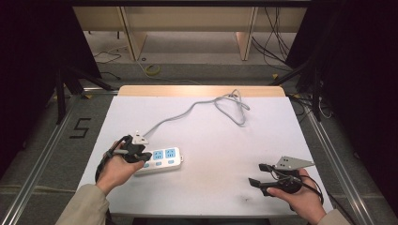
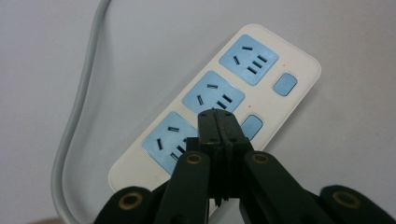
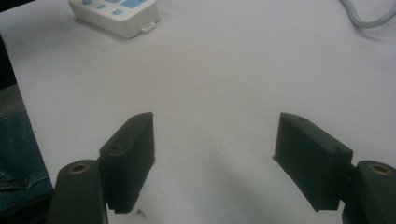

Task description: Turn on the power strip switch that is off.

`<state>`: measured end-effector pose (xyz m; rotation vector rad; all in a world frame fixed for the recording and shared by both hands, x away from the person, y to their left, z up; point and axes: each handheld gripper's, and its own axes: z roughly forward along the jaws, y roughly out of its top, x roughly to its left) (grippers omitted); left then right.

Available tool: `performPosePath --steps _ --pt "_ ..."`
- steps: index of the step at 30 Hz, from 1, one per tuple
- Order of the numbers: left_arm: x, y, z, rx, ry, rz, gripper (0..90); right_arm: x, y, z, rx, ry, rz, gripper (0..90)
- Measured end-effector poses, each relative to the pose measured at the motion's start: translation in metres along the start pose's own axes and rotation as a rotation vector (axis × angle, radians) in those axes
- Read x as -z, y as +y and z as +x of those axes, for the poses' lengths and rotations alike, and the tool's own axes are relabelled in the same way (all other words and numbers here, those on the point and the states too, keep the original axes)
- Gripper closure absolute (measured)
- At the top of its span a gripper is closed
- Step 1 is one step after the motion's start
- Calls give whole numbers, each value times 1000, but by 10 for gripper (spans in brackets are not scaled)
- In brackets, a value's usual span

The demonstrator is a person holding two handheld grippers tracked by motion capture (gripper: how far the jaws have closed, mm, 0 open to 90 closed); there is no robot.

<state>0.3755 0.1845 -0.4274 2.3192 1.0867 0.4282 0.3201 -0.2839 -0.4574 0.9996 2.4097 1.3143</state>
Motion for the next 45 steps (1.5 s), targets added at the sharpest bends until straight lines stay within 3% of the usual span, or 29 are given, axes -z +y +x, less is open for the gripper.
performPosePath --steps 45 --pt "-14 12 -1 -49 -22 104 898 0 -1 0 0 2 3 291"
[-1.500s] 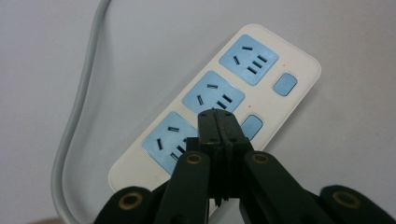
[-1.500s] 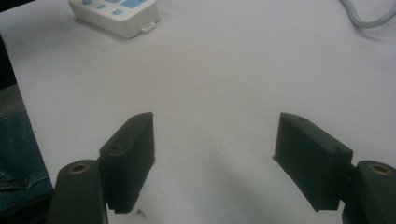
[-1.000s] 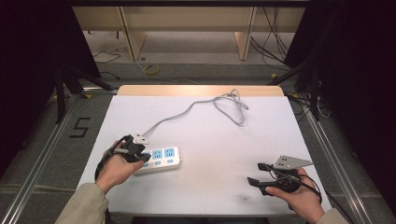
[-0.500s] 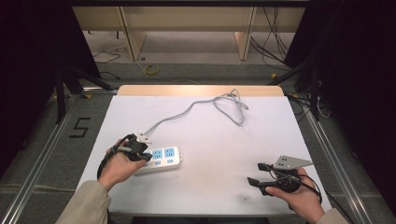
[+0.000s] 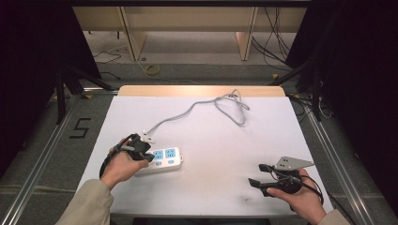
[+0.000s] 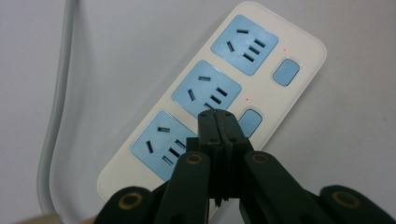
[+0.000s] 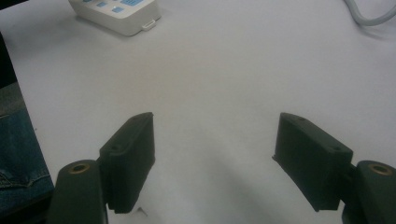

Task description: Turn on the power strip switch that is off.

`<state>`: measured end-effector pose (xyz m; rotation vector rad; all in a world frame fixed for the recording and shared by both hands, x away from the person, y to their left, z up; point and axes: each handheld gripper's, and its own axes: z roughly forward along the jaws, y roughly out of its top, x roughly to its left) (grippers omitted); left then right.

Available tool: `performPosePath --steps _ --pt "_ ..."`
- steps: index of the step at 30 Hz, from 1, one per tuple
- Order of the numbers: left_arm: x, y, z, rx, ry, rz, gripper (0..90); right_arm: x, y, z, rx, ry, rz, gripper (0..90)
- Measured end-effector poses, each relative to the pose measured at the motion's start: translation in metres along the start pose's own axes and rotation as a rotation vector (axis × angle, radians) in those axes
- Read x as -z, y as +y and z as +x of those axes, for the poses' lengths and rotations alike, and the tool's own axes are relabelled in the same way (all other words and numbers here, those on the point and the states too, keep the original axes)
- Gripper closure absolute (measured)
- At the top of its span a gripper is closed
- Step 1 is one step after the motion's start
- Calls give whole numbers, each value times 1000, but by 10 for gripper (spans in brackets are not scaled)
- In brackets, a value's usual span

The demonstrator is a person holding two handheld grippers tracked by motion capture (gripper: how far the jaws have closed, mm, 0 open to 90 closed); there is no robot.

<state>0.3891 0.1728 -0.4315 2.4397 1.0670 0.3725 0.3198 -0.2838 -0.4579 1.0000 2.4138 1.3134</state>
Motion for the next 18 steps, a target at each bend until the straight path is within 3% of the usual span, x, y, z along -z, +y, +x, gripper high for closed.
performPosePath --steps 18 --pt "-2 -3 0 -30 0 37 898 0 0 1 -3 1 4 291"
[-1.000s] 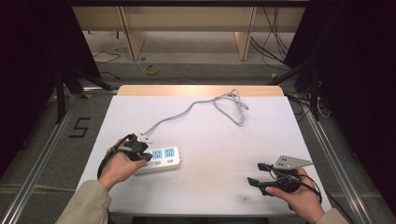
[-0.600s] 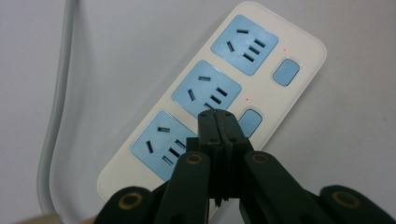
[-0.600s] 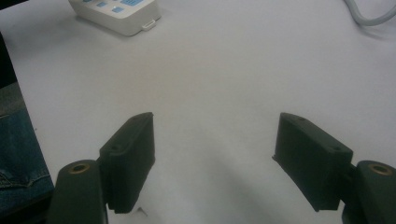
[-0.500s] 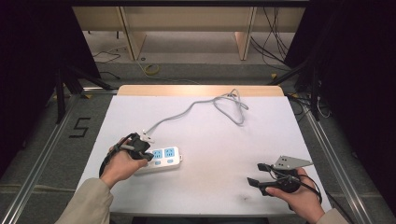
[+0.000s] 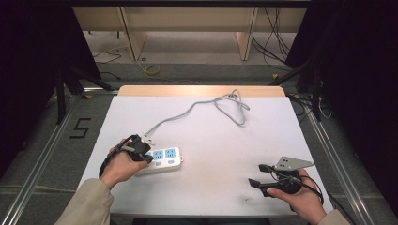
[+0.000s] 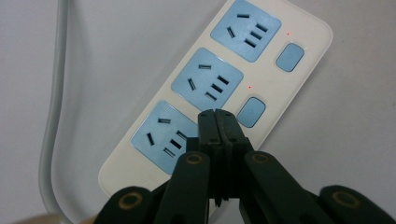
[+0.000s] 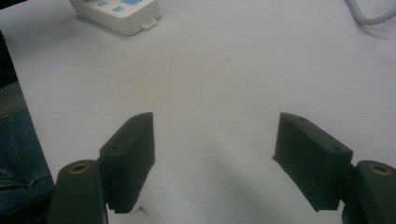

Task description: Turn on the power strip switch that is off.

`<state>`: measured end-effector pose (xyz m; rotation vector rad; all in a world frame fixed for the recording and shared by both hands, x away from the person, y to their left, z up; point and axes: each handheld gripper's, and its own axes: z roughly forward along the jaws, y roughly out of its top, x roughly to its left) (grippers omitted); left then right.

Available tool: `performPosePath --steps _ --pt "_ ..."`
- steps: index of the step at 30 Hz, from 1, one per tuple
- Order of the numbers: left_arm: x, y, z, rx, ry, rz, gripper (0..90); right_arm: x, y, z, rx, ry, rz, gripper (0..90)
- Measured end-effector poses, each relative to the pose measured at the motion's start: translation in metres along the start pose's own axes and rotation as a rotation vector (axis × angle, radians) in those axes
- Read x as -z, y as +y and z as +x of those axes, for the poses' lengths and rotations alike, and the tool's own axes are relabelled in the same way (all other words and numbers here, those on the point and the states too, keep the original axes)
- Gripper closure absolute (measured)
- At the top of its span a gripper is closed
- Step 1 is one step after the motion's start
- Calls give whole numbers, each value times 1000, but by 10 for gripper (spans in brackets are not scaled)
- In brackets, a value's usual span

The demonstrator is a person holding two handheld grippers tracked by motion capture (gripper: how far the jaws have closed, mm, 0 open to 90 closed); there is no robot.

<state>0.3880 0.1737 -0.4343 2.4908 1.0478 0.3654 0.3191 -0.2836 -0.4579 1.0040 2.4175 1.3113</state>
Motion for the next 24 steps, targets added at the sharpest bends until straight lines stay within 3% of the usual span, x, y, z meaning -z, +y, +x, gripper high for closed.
performPosePath --steps 24 --pt "-1 -3 -1 -30 24 59 898 0 0 0 1 1 1 292"
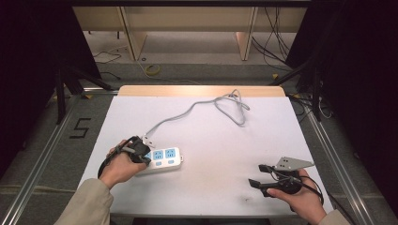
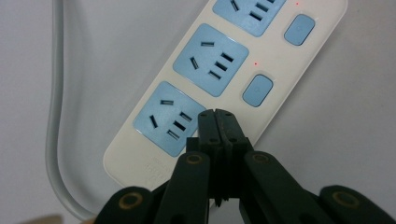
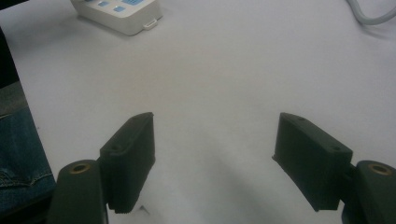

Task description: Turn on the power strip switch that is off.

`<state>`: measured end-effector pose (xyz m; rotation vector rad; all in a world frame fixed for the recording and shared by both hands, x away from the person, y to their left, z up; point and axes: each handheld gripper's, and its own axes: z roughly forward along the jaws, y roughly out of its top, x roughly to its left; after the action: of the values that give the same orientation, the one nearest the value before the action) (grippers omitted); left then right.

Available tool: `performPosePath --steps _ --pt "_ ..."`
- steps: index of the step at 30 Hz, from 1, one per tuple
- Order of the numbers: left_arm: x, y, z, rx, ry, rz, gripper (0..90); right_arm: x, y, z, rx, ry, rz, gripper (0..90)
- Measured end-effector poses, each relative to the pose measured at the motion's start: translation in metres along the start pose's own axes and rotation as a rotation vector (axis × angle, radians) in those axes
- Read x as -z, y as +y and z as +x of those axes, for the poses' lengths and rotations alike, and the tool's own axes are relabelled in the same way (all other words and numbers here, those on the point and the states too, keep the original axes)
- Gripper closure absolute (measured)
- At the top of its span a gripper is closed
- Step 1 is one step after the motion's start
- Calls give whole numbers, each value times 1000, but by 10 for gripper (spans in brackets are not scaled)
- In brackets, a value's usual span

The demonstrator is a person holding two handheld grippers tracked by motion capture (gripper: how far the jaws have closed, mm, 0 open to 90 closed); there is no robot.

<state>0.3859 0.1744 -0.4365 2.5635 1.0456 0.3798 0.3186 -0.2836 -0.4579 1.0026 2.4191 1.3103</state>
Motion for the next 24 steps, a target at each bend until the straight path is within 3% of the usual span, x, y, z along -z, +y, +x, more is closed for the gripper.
performPosePath --steps 24 --pt "0 3 -4 -40 8 40 898 0 0 0 0 2 1 293"
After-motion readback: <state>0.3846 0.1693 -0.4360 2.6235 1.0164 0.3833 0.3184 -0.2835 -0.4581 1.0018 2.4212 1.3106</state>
